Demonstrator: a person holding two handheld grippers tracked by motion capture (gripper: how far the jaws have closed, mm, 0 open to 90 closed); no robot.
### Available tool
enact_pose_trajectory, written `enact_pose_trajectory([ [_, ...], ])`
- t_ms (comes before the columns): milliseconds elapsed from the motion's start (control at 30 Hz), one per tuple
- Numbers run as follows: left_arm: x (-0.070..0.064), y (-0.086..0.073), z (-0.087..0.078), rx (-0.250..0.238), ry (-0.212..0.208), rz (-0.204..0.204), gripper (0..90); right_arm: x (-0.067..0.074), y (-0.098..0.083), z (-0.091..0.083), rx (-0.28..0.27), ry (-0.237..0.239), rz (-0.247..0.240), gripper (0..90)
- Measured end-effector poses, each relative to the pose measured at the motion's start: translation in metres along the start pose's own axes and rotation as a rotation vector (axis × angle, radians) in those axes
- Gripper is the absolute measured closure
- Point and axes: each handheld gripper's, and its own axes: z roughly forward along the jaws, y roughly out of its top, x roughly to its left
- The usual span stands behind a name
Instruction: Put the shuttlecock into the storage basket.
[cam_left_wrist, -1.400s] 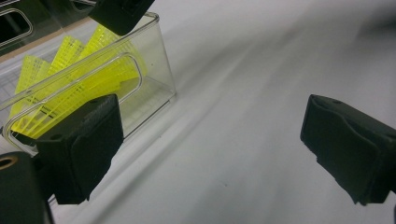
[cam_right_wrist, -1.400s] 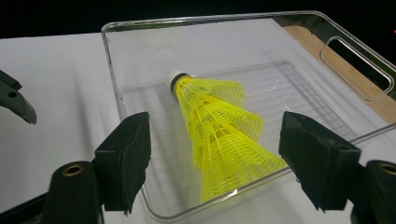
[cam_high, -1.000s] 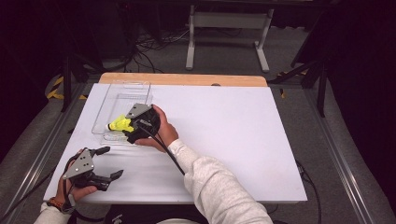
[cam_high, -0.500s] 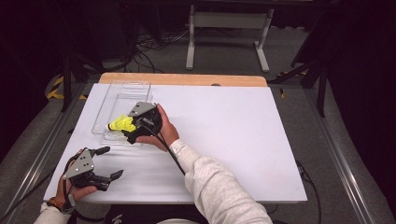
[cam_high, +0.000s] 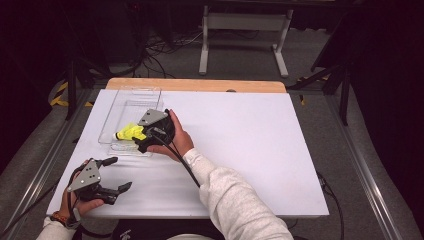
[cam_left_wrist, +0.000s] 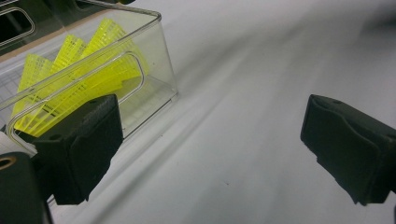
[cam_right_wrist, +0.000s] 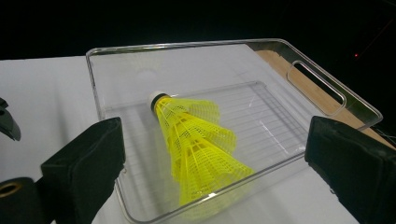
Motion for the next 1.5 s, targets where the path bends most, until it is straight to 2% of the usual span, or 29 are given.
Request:
enact_pose_trajectory([
  [200,0.0,0.0,0.0,0.005,-0.001,0.003,6.6,0.001,0.0,-0.004,-0.012,-0.026,-0.03,6.4],
  [500,0.0,0.0,0.0,0.003,0.0,0.002,6.6,-0.003,-0.005,-0.011,-0.045,-0.039,-0.025,6.6],
  [767,0.0,0.0,0.001,0.006,0.0,0.0,6.6,-0.007,-0.008,-0.017,-0.047,-0.039,-0.017,6.7],
  [1067,0.0,0.0,0.001,0.01,-0.001,0.001,6.6,-0.01,-0.012,-0.026,-0.049,-0.05,-0.032,6.9],
  [1500,0.0,0.0,0.002,0.008,0.003,0.002,6.6,-0.017,-0.017,-0.038,-0.065,-0.085,-0.032,7.1],
])
